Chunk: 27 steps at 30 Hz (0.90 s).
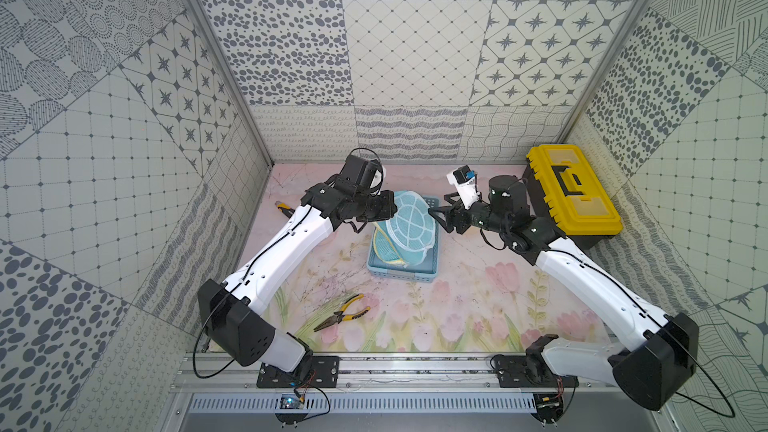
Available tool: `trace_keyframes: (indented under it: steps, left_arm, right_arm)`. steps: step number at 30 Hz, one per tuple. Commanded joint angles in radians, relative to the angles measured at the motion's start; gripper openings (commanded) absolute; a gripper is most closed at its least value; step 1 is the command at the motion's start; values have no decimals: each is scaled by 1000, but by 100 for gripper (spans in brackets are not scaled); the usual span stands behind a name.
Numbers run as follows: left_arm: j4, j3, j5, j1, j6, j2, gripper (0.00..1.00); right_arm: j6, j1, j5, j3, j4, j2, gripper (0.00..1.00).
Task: Turn the laundry bag inside out
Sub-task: Pick up the laundry bag and place it in the bin.
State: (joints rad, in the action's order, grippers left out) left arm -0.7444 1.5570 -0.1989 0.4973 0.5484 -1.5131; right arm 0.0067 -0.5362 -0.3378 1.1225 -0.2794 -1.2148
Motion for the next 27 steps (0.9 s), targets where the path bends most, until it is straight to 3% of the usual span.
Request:
trace_keyframes:
  steps: [1,7,12,20,23,27]
  left_arm:
    - [0,29,22,-12,153,-13,0]
    - [40,36,10,-14,229,-13,0]
    - [45,39,-12,-14,257,-19,0]
    - [54,29,-28,-14,291,-15,0]
    - [63,26,-41,-15,306,-12,0]
    - [87,25,-80,-18,324,-10,0]
  right_arm:
    - [-84,-80,56,3,25,17,75]
    - [-189,-294,282,-24,43,-17,76]
    - [-278,-411,465,-19,89,-89,77]
    - [-351,-455,714,16,172,-212,75]
    - [-362,-452,767,7,221,-226,61]
    - [-345,-425,772,0,265,-221,16]
